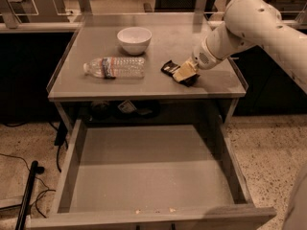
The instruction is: Place rxbar chocolate into top drawer
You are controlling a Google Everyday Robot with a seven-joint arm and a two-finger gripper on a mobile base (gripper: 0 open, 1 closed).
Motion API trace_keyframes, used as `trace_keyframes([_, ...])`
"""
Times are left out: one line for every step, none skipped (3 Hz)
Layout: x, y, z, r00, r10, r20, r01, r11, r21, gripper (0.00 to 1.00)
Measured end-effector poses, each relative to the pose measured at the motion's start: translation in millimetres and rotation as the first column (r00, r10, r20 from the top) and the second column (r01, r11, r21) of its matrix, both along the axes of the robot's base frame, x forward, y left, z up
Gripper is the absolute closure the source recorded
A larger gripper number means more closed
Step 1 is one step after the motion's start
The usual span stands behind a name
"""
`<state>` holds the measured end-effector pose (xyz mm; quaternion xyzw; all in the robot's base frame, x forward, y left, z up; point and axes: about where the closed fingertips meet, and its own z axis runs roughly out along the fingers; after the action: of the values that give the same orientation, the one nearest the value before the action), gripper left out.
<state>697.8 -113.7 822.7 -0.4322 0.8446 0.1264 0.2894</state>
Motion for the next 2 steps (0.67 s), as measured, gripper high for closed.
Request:
trace_keyframes([0.0, 0.1, -0.1, 1.0000, 0.000, 0.000, 0.000, 1.000, 0.000, 1.00])
trace_keyframes([0.0, 0.1, 5.0, 1.0000, 0.000, 0.000, 0.000, 1.000, 0.000, 1.00])
